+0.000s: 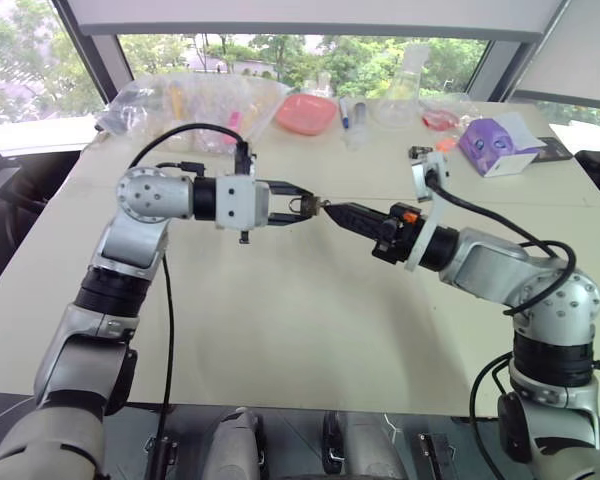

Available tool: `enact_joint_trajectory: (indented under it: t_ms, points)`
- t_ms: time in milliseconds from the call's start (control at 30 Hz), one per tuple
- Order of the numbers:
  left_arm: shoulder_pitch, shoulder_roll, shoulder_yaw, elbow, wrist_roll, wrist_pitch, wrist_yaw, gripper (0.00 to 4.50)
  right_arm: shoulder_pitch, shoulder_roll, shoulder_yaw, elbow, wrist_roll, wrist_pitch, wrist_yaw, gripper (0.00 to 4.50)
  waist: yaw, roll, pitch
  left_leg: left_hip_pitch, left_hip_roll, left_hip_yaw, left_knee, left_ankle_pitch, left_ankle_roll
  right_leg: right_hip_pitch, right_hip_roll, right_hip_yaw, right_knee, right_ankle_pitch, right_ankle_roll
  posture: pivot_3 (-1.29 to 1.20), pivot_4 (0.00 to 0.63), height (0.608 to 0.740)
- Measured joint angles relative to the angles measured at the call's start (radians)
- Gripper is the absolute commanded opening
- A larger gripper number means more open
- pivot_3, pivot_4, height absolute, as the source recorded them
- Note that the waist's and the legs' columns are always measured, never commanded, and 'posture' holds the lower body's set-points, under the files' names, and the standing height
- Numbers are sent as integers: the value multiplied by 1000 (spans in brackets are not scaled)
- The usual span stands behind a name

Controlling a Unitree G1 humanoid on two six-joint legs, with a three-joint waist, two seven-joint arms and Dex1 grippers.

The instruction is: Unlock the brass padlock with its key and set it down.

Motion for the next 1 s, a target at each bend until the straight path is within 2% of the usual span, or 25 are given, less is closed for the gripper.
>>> enact_joint_trajectory:
  t_ms: [200, 267, 367, 533, 667, 767, 867, 933, 967, 1000]
  points:
    - [5, 0, -2, 0, 24, -50, 10, 712, 0, 16, 2, 8, 44, -7, -41, 49, 0, 0, 0, 0, 0, 0, 0, 0, 0, 0, 0, 0, 0, 0, 0, 0, 150, 740]
    - [7, 1, -1, 3, 41, -87, 29, 712, 0, 34, 1, 22, 98, -19, -95, 49, 0, 0, 0, 0, 0, 0, 0, 0, 0, 0, 0, 0, 0, 0, 0, 0, 150, 740]
    - [7, -2, 0, 21, 75, -155, 76, 712, 1, 88, 1, 60, 268, -90, -266, 49, 0, 0, 0, 0, 0, 0, 0, 0, 0, 0, 0, 0, 0, 0, 0, 0, 150, 740]
    - [4, -4, -2, 50, 104, -209, 121, 712, 1, 115, 20, 65, 483, -223, -507, 49, 0, 0, 0, 0, 0, 0, 0, 0, 0, 0, -1, 0, 0, 0, 0, 0, 150, 740]
    - [0, -5, -2, 76, 122, -237, 153, 712, 1, 127, 29, 40, 525, -275, -591, 49, 0, 0, 0, 0, 0, 0, 0, 0, 0, 0, 0, 0, 0, 0, 0, 0, 150, 740]
    - [-3, -3, -3, 98, 122, -244, 156, 712, 1, 88, 44, 12, 525, -278, -590, 49, -1, 0, 0, 0, 0, 0, 0, 0, 0, 0, -1, 0, 0, 0, 0, 0, 150, 740]
    - [-3, 8, -4, 104, 117, -228, 131, 712, 4, 15, 43, -4, 459, -266, -515, 863, 0, 0, 0, 0, 0, 0, 0, 0, 0, 0, -1, 0, -1, 0, 0, 0, 150, 740]
    - [-3, 8, -4, 108, 116, -227, 123, 712, 18, -23, 43, -14, 421, -249, -445, 2008, 0, 0, 0, 0, 0, 0, 0, 0, 0, 0, 0, 0, -1, 0, 0, 0, 150, 740]
    - [-4, 8, -4, 110, 116, -227, 122, 712, 25, -32, 43, -15, 410, -244, -423, 2374, 0, 0, 0, 0, 0, 0, 0, 0, 0, 0, 0, 0, -1, 0, 0, 0, 150, 740]
    - [-4, 8, -5, 113, 117, -229, 122, 712, 34, -43, 43, -15, 405, -238, -404, 3001, 0, 0, 0, 0, 0, 0, 0, 0, 0, 0, 0, 0, -1, 0, 0, 0, 150, 740]
